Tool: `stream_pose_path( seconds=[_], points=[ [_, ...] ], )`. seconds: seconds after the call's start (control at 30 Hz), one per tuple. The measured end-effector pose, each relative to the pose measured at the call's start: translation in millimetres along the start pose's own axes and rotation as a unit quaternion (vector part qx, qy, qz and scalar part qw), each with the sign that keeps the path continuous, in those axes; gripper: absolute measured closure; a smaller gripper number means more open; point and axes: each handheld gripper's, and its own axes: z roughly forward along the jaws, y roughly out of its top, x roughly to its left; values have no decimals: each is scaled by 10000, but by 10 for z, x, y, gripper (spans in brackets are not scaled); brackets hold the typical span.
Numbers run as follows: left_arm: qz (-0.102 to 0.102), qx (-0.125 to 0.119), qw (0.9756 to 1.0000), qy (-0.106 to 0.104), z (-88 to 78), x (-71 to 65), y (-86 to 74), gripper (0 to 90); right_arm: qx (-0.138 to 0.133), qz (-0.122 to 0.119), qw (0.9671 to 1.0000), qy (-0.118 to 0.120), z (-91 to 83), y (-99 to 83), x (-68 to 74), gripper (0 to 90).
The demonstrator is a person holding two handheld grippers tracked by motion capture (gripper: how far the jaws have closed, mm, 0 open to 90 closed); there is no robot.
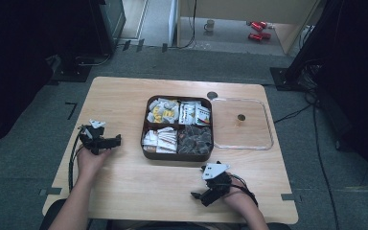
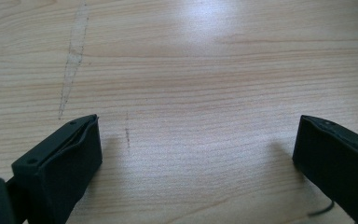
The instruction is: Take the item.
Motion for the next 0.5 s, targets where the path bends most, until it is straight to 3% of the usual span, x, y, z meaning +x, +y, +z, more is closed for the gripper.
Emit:
stream_pose_path(
  seconds=[0.23,0.3,0.33,0.37,0.5],
  points=[
    [219,225,9992,-244,-10,46,49,15,0,-3,10000,0,0,0,-1,0],
    [204,200,9992,-285,-22,51,52,24,0,-3,10000,0,0,0,-1,0],
    [197,187,9992,-308,-35,58,55,66,0,-2,10000,0,0,0,0,0],
    [94,120,9987,-478,-61,84,65,164,0,-3,10000,0,0,0,-1,0],
    [16,188,9982,-563,-68,122,86,165,0,-4,10000,0,0,0,-1,0]
  ],
)
